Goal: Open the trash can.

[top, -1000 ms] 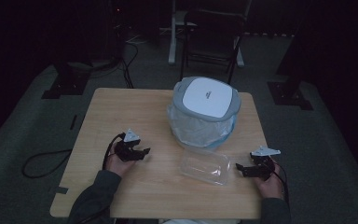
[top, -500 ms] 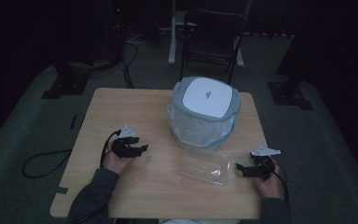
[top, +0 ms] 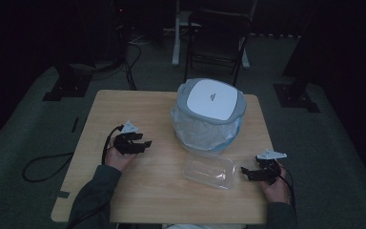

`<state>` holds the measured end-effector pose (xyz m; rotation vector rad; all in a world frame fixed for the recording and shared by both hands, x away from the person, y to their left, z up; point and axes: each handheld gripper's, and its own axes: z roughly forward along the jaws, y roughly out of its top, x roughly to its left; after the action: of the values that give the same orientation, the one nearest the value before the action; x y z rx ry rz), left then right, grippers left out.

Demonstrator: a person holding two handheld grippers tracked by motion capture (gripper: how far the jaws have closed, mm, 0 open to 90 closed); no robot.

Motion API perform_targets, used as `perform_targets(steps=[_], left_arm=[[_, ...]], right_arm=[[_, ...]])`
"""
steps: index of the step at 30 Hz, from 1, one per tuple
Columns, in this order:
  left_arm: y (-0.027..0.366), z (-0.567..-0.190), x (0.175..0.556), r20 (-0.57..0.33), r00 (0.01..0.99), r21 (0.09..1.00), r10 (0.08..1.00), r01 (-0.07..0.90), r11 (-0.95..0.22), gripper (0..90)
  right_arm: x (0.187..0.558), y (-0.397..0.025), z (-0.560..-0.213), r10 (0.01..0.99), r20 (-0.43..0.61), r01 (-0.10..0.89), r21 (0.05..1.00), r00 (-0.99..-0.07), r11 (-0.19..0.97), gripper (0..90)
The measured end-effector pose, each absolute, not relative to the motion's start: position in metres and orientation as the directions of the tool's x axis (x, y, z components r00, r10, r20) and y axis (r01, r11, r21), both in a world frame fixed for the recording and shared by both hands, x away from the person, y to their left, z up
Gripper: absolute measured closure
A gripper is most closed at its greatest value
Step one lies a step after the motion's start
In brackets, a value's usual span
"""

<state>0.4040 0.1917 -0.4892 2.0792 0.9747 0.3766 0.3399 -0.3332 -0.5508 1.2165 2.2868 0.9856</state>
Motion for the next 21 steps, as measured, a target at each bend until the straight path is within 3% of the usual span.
perform_targets(steps=[13,17,21], left_arm=[[0.188,-0.460,0.418,-0.075,0.682,0.786,0.727,0.489,-0.378,48.4],[0.186,-0.452,0.423,-0.090,0.703,0.794,0.705,0.478,-0.375,55.4],[0.182,-0.444,0.427,-0.105,0.712,0.803,0.694,0.473,-0.363,56.7]], right_arm=[[0.340,-0.333,-0.551,0.831,0.004,0.573,0.726,-0.557,0.380,12.2],[0.340,-0.333,-0.551,0.832,0.005,0.574,0.726,-0.555,0.379,12.3],[0.340,-0.333,-0.551,0.832,0.005,0.574,0.726,-0.555,0.378,12.3]])
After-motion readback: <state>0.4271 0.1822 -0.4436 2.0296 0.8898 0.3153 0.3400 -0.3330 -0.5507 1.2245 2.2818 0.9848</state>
